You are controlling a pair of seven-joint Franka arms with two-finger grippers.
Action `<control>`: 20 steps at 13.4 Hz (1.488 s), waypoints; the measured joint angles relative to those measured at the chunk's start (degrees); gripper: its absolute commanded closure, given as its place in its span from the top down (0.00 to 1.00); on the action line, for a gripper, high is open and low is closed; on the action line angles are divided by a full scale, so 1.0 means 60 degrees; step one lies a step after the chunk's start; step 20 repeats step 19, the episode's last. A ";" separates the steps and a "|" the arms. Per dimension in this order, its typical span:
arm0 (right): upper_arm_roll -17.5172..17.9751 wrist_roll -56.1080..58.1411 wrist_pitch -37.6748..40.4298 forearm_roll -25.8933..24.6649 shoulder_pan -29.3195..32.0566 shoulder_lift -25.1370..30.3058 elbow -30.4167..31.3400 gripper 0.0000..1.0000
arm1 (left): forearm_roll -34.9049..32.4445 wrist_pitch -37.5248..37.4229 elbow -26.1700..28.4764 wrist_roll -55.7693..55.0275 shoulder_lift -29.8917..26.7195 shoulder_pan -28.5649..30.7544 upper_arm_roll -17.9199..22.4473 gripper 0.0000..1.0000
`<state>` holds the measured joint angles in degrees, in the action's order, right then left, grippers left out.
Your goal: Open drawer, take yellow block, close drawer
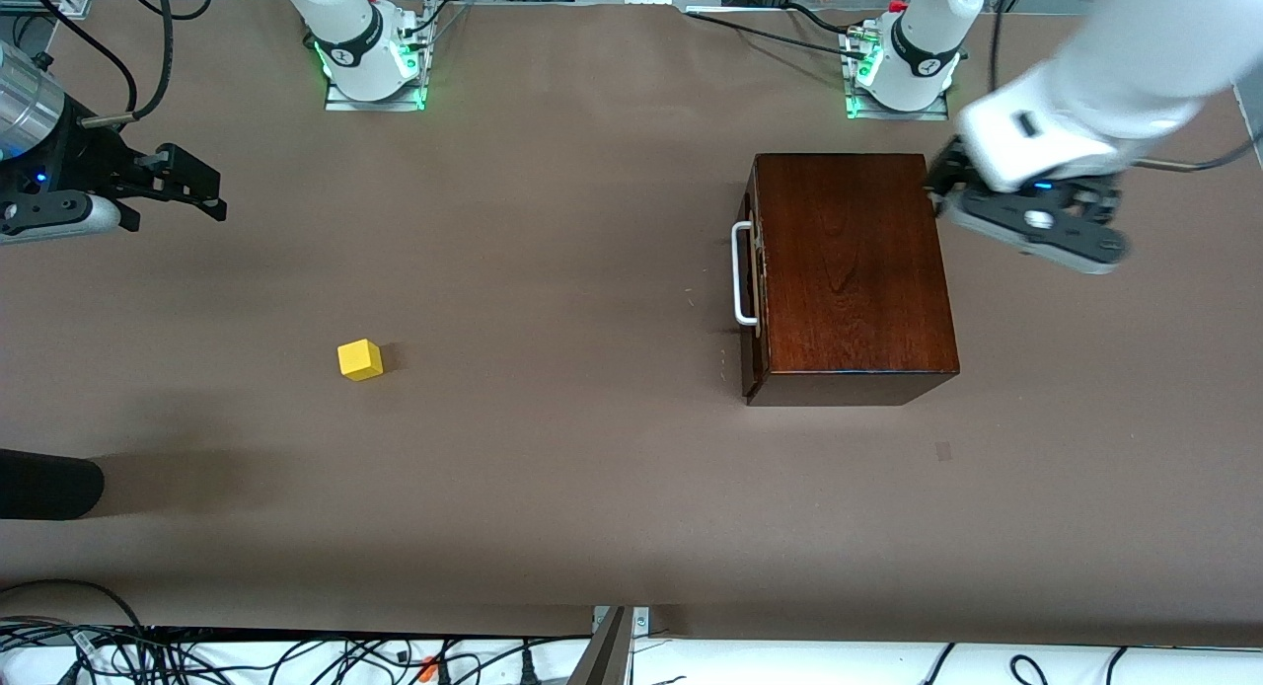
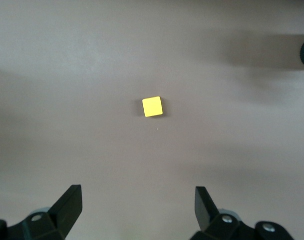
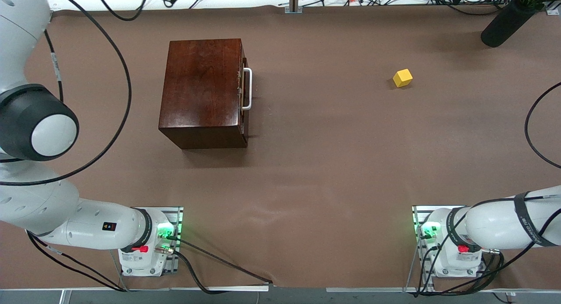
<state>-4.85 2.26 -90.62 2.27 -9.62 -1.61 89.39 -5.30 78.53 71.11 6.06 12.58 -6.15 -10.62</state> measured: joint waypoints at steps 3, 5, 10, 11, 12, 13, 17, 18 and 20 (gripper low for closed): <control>0.0000 -0.0001 -0.0004 0.0000 0.0000 0.0000 -0.0021 1.00 | 0.0380 0.0169 0.0542 0.0005 -0.0348 0.0006 0.0988 1.00; 0.0000 -0.0001 -0.0004 0.0000 0.0000 0.0000 -0.0029 1.00 | 0.0387 0.0570 0.1074 0.0001 -0.0644 -0.0004 0.1266 1.00; 0.0002 -0.0001 -0.0125 0.0000 -0.0001 -0.0002 -0.0032 1.00 | 0.0757 0.1577 0.2733 -0.0010 -0.1529 -0.0006 0.1817 1.00; 0.0004 -0.0001 -0.0147 0.0000 -0.0002 -0.0002 -0.0032 1.00 | 0.0776 0.1622 0.2852 -0.0013 -0.1623 0.0008 0.1885 1.00; 0.0006 0.0000 -0.0147 0.0000 -0.0002 -0.0002 -0.0032 1.00 | 0.0780 0.1646 0.2917 -0.0019 -0.1683 0.0018 0.1915 1.00; 0.0007 0.0000 -0.0147 0.0000 -0.0002 -0.0003 -0.0032 1.00 | 0.0780 0.1661 0.2929 -0.0035 -0.1704 0.0017 0.1916 1.00; 0.0008 0.0000 -0.0146 0.0000 -0.0003 -0.0004 -0.0032 1.00 | 0.0782 0.1666 0.2945 -0.0570 -0.1707 -0.0001 0.1852 1.00; 0.0008 0.0000 -0.0146 0.0000 -0.0003 -0.0003 -0.0032 1.00 | 0.0782 0.1666 0.2945 -0.0614 -0.1707 -0.0008 0.1824 1.00; 0.0008 0.0000 -0.0146 0.0000 -0.0003 -0.0003 -0.0032 1.00 | 0.0782 0.1666 0.2945 -0.0635 -0.1708 -0.0009 0.1808 1.00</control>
